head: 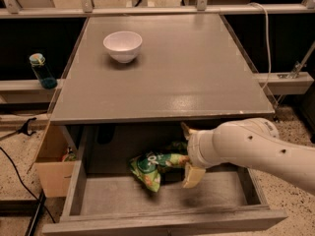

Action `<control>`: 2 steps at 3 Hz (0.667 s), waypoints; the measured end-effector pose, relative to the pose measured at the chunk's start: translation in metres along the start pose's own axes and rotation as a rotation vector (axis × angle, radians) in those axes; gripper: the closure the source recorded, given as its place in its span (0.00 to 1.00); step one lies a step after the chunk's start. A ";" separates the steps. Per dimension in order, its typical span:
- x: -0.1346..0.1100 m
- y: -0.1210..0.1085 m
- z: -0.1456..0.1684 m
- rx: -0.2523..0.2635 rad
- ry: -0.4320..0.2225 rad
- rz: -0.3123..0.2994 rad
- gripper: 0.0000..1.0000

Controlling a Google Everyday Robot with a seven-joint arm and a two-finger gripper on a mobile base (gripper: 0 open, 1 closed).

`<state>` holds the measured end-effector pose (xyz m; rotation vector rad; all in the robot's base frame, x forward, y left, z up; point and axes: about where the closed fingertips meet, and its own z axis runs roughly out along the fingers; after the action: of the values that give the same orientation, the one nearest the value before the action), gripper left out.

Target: Place green rice chip bag into top drawer

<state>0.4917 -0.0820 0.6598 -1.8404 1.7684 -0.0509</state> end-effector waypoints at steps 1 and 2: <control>0.010 -0.001 -0.016 0.013 -0.001 0.022 0.00; 0.023 -0.002 -0.045 0.040 0.002 0.056 0.26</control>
Offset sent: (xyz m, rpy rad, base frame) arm -0.0214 -0.0591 0.0417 0.0384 -0.0244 -0.0985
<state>0.4772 -0.1205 0.6899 -1.7625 1.8058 -0.0664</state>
